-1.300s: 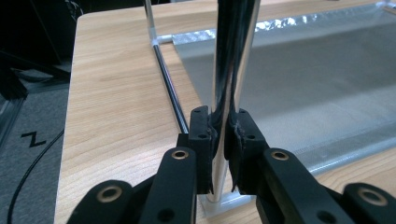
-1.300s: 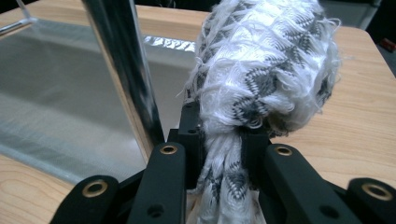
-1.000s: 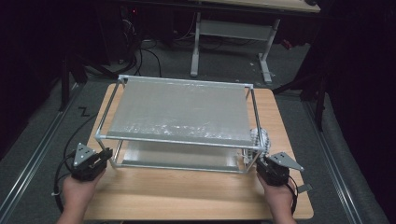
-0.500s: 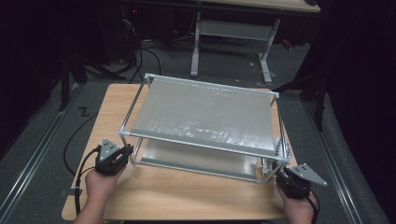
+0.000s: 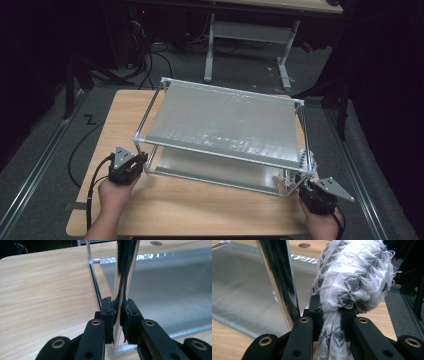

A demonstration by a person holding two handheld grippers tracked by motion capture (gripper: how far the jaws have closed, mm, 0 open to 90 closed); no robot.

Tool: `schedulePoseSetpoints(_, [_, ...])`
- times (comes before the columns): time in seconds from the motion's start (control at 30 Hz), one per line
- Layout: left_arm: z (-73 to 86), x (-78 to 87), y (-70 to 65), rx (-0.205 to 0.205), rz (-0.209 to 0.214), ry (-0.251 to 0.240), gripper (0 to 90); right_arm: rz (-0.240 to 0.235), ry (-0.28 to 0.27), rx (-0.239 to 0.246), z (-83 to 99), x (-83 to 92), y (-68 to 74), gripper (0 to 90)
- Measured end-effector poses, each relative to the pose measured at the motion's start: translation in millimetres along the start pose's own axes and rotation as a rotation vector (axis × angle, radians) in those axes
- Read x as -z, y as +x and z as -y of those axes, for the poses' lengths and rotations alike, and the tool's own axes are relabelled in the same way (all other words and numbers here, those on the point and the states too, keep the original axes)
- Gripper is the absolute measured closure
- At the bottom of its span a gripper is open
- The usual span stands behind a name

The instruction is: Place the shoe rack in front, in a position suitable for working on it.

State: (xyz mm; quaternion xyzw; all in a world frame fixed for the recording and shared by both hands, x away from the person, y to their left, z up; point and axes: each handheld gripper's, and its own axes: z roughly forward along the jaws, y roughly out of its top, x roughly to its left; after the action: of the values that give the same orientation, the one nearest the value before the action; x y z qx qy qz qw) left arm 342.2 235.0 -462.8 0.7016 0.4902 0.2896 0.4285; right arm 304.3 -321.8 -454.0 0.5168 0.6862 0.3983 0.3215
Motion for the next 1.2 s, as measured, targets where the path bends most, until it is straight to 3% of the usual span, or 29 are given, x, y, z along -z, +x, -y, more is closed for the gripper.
schedulePoseSetpoints(0.13, [-0.9, -6.1, 2.0, 0.011, -0.003, -0.020, 80.5, 0.000, -0.001, 0.006, -0.8, -1.2, -0.1, 77.5])
schedulePoseSetpoints(0.23, [-4.9, -11.0, 2.5, 0.014, -0.019, -0.007, 80.5, 0.009, -0.001, 0.022, -1.2, -2.2, 1.3, 77.6])
schedulePoseSetpoints(0.63, [-16.6, -30.2, 4.5, 0.017, -0.054, 0.006, 80.3, 0.012, 0.004, 0.002, -3.5, -5.9, 1.7, 77.6])
schedulePoseSetpoints(1.0, [-31.4, -60.5, 11.1, 0.017, -0.094, 0.007, 79.9, 0.001, -0.001, 0.007, -7.8, -9.0, 4.2, 77.5])
schedulePoseSetpoints(1.07, [-33.5, -64.4, 11.5, 0.023, -0.093, 0.012, 77.5, -0.003, -0.004, 0.009, -8.1, -9.9, 5.0, 77.4])
schedulePoseSetpoints(1.2, [-30.4, -57.5, 14.0, 0.021, -0.123, 0.030, 60.3, -0.005, 0.003, 0.010, -8.3, -12.4, 6.0, 77.4])
